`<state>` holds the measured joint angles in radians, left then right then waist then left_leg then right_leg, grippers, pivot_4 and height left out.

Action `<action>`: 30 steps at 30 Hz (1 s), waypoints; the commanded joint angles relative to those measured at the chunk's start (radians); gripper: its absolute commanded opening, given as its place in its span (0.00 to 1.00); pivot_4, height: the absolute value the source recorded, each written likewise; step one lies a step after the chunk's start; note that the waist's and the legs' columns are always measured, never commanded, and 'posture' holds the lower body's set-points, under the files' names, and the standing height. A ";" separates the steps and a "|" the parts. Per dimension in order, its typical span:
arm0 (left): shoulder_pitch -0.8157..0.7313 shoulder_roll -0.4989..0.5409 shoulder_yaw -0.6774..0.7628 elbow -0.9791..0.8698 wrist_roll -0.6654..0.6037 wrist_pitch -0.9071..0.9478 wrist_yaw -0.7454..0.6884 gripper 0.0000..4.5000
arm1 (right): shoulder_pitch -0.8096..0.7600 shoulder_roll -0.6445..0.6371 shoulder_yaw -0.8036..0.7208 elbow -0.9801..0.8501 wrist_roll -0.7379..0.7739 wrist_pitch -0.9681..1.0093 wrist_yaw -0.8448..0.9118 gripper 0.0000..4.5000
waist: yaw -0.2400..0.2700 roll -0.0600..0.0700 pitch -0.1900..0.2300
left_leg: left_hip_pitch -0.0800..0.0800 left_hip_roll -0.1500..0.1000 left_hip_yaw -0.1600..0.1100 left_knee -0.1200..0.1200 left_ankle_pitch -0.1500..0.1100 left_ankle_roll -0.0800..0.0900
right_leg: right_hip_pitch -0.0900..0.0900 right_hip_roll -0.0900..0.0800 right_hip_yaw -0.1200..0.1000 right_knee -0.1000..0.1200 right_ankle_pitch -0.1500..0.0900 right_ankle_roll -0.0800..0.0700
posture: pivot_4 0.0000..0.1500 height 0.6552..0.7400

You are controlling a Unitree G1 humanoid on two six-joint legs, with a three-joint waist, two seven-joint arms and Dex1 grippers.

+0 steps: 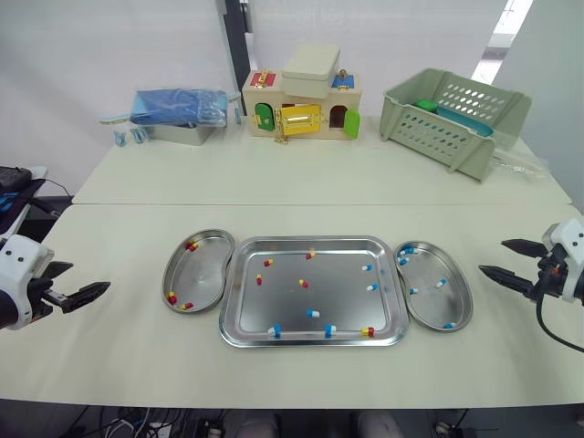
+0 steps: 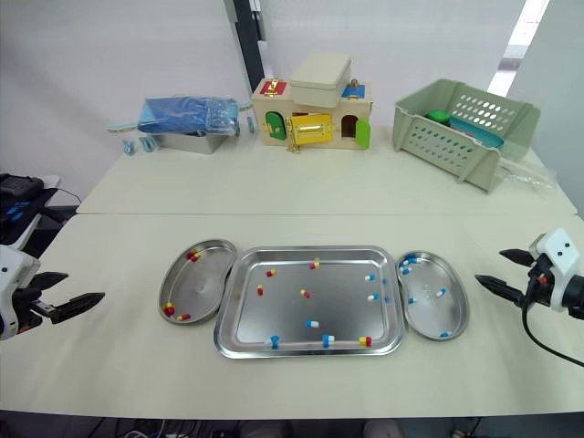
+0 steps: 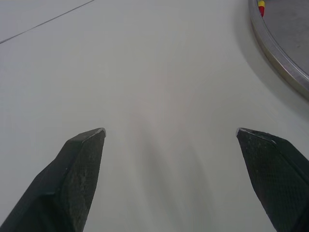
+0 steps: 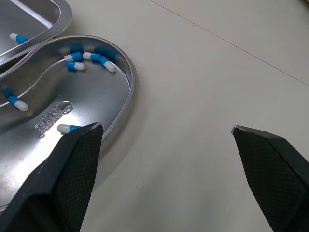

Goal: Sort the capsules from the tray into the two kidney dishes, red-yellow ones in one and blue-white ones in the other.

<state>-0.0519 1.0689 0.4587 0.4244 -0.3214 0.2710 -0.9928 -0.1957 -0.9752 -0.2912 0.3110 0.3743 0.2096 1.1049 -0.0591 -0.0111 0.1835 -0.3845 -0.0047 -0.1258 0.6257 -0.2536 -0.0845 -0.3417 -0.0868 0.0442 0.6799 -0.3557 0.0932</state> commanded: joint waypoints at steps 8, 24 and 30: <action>-0.008 -0.012 -0.007 0.023 0.027 -0.063 -0.003 1.00 | -0.003 -0.014 -0.027 0.027 -0.014 -0.032 0.002 1.00 | -0.001 0.000 0.000 | 0.000 0.000 0.000 0.000 0.000 0.000 | 0.000 0.000 0.000 0.000 0.000 0.000 | 1.00 1.00; -0.049 -0.003 -0.021 0.078 0.045 -0.078 -0.023 1.00 | 0.010 -0.017 -0.031 0.037 -0.020 -0.041 0.012 1.00 | -0.002 0.000 0.000 | 0.000 0.000 0.000 0.001 0.000 0.000 | 0.000 0.000 0.000 0.001 0.000 0.000 | 1.00 1.00; -0.055 -0.003 -0.021 0.085 0.052 -0.078 -0.028 1.00 | 0.013 -0.021 -0.035 0.047 -0.021 -0.045 0.016 1.00 | -0.002 0.000 0.000 | 0.000 0.000 0.000 0.001 0.000 0.000 | 0.000 0.000 0.000 0.001 0.000 0.000 | 1.00 1.00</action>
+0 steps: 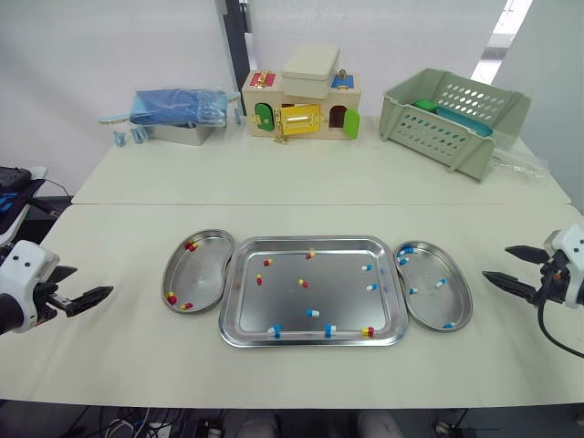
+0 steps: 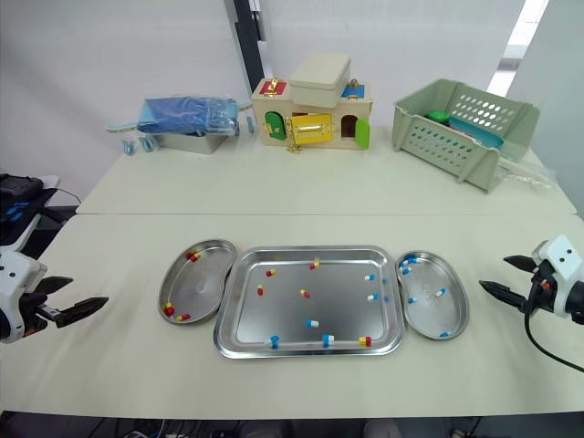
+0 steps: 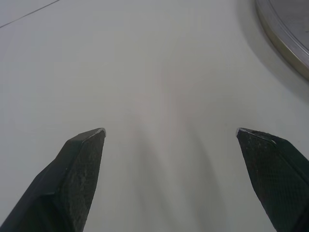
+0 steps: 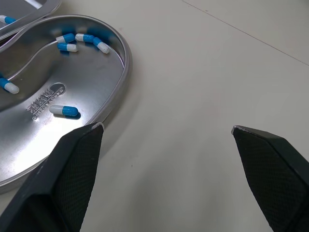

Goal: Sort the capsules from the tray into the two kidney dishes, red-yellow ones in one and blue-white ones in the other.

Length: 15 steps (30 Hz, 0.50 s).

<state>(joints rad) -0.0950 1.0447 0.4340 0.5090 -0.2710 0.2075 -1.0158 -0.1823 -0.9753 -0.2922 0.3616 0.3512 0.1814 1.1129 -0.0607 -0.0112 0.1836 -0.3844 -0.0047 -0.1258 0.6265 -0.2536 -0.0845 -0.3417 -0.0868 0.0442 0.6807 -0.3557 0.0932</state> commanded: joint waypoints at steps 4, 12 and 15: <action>-0.013 0.020 0.003 0.001 0.004 -0.014 -0.008 1.00 | 0.002 -0.021 -0.037 -0.006 0.000 -0.015 0.009 1.00 | 0.000 0.000 0.000 | 0.000 0.000 0.000 0.000 0.000 0.000 | 0.000 0.000 0.000 0.000 0.000 0.000 | 1.00 1.00; -0.004 0.013 0.001 -0.011 0.002 -0.011 -0.013 1.00 | 0.037 -0.022 -0.056 -0.029 0.010 -0.002 0.019 1.00 | 0.000 0.000 0.000 | 0.000 0.000 0.000 0.000 0.000 0.000 | 0.000 0.000 0.000 0.000 0.000 0.000 | 1.00 1.00; 0.000 0.011 0.001 -0.018 -0.001 -0.007 -0.015 1.00 | 0.076 -0.021 -0.091 -0.064 0.042 0.027 0.038 1.00 | 0.001 0.000 0.000 | 0.000 0.000 0.000 0.000 0.000 0.000 | 0.000 0.000 0.000 0.000 0.000 0.000 | 1.00 1.00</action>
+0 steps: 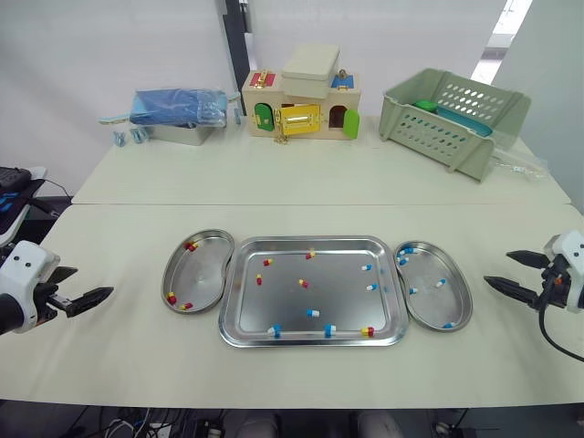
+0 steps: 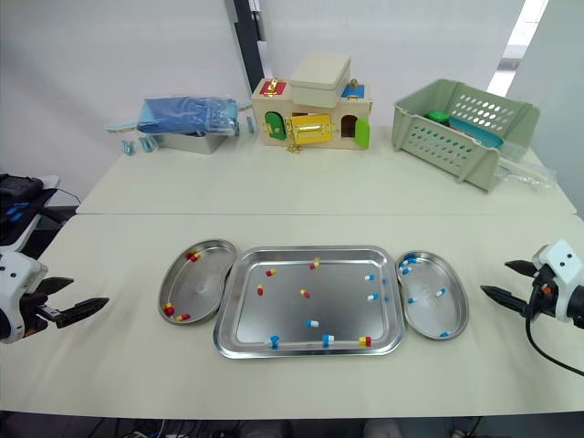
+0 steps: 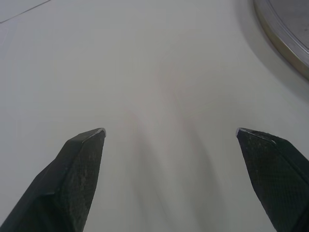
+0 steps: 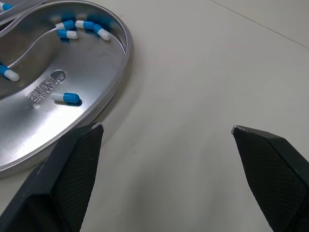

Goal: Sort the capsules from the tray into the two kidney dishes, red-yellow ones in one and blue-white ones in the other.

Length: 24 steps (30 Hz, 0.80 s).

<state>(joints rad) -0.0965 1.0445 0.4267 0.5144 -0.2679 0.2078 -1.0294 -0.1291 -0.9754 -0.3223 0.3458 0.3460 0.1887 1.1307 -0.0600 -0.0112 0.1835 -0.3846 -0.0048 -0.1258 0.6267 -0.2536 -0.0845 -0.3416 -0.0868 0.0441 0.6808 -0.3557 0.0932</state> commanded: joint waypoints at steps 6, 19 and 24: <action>-0.013 0.014 -0.004 -0.019 -0.003 -0.002 -0.011 1.00 | 0.227 -0.023 -0.169 -0.266 0.156 0.112 0.123 1.00 | 0.003 0.000 0.000 | 0.000 0.000 0.000 0.000 0.000 0.000 | 0.000 0.000 0.000 0.000 0.000 0.000 | 1.00 1.00; -0.114 0.035 -0.066 0.081 0.028 -0.027 -0.035 1.00 | 0.634 0.332 -0.171 -0.842 0.290 0.019 0.078 1.00 | 0.003 -0.003 -0.001 | 0.000 0.000 -0.001 0.001 0.000 0.000 | 0.002 0.001 -0.001 0.000 0.000 0.000 | 1.00 1.00; -0.125 0.029 -0.074 0.074 0.030 -0.033 -0.044 1.00 | 0.736 0.487 0.011 -0.869 0.176 -0.194 0.096 1.00 | 0.004 -0.004 -0.002 | 0.001 0.001 -0.004 0.000 0.000 0.000 | 0.003 0.002 -0.004 0.000 -0.001 -0.001 | 1.00 1.00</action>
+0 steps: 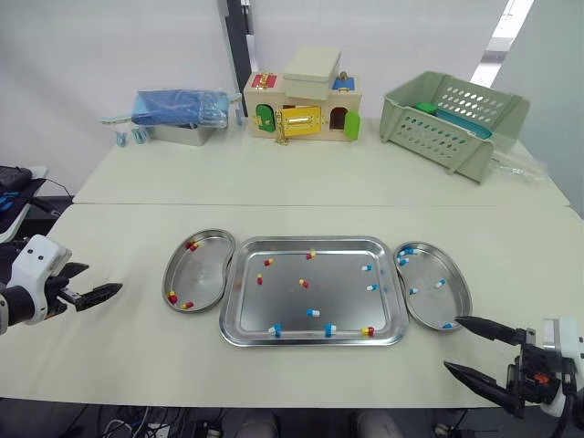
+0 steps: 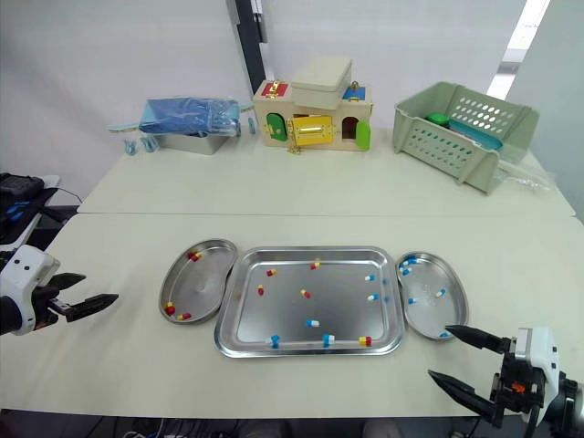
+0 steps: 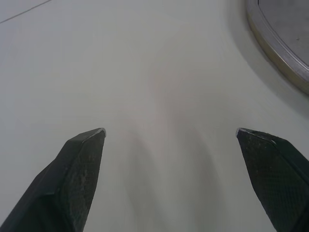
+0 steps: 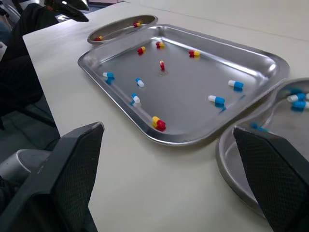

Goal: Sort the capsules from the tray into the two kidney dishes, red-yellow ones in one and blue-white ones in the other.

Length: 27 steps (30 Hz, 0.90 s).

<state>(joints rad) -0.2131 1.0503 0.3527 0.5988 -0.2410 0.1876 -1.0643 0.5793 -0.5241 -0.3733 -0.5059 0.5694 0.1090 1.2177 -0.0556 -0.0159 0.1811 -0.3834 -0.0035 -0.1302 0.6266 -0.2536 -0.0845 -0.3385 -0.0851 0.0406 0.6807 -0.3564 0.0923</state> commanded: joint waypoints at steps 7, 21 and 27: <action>0.010 0.048 0.021 -0.118 -0.044 0.046 -0.077 1.00 | 0.058 0.056 0.147 0.054 -0.107 -0.257 0.009 1.00 | -0.001 -0.002 -0.001 | 0.002 0.000 0.001 0.001 0.000 0.000 | 0.002 0.000 0.001 0.000 0.000 0.000 | 1.00 1.00; -0.003 0.020 -0.160 -0.728 -0.143 0.327 -0.109 1.00 | 0.057 0.039 0.213 0.076 -0.127 -0.302 -0.075 1.00 | 0.004 -0.003 -0.001 | 0.002 0.000 0.001 0.001 0.000 0.000 | 0.002 0.000 0.001 0.000 0.000 0.000 | 1.00 1.00; -0.170 -0.008 -0.375 -0.769 -0.107 0.341 -0.176 1.00 | 0.059 0.018 0.240 0.067 -0.138 -0.289 -0.106 1.00 | 0.008 -0.003 -0.001 | 0.001 -0.001 0.001 0.001 0.000 0.000 | 0.002 0.000 0.001 0.000 0.000 0.000 | 1.00 1.00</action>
<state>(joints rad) -0.3453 1.0411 0.0076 -0.1496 -0.3585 0.5229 -1.2185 0.6332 -0.4982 -0.1351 -0.4155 0.4332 -0.1729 1.1240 -0.0480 -0.0189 0.1797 -0.3821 -0.0040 -0.1290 0.6281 -0.2536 -0.0846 -0.3365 -0.0852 0.0418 0.6807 -0.3563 0.0923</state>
